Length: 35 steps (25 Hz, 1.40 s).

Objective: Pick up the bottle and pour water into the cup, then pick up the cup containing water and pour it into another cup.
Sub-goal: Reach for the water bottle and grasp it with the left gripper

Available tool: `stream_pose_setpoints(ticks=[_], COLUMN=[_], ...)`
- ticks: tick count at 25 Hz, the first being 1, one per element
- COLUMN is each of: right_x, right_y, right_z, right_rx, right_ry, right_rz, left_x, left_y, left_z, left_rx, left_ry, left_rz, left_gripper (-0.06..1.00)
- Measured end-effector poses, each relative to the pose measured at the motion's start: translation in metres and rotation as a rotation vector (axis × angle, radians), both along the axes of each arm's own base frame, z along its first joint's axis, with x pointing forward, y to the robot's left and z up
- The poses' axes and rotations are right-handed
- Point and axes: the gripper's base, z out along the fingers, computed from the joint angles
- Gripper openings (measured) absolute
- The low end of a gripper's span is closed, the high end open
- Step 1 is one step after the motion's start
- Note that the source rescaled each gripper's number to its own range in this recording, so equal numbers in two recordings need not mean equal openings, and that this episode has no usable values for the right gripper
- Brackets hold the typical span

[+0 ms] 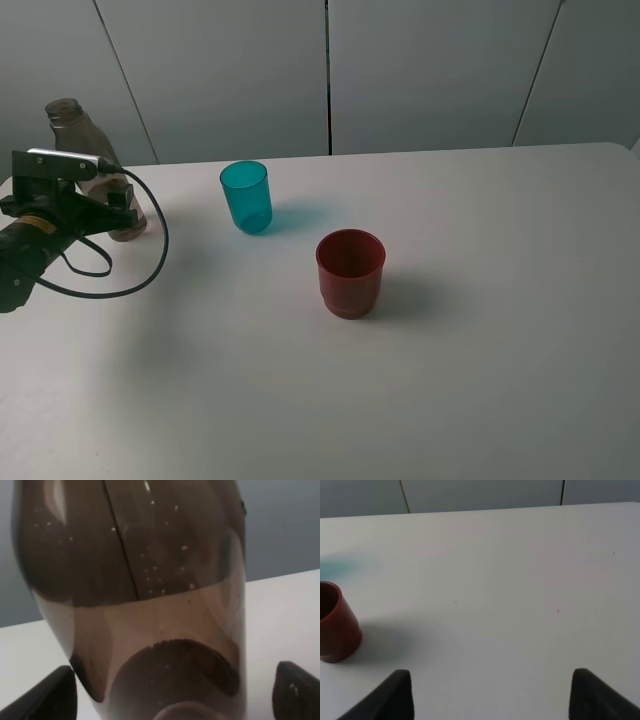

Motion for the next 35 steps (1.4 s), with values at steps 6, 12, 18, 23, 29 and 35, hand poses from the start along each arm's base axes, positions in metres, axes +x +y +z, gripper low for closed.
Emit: stream_pose_setpoints(ticks=[6, 12, 18, 23, 29, 35], right_x=[0.000, 0.000, 0.000, 0.000, 0.000, 0.000], right_y=[0.000, 0.000, 0.000, 0.000, 0.000, 0.000], right_z=[0.000, 0.000, 0.000, 0.000, 0.000, 0.000], right_rx=[0.000, 0.000, 0.000, 0.000, 0.000, 0.000], right_ry=[0.000, 0.000, 0.000, 0.000, 0.000, 0.000], right_rz=[0.000, 0.000, 0.000, 0.000, 0.000, 0.000], left_x=[0.015, 0.028, 0.041, 0.042, 0.041, 0.042], left_y=[0.000, 0.000, 0.000, 0.000, -0.002, -0.004], left_z=[-0.009, -0.015, -0.011, -0.011, -0.017, -0.017], left_rx=[0.006, 0.006, 0.030, 0.032, 0.035, 0.043], left_ry=[-0.012, -0.028, -0.065, -0.072, -0.055, -0.058], left_rz=[0.000, 0.000, -0.006, -0.008, -0.028, -0.042], left_gripper=[0.99, 0.99, 0.99, 0.99, 0.77, 0.02])
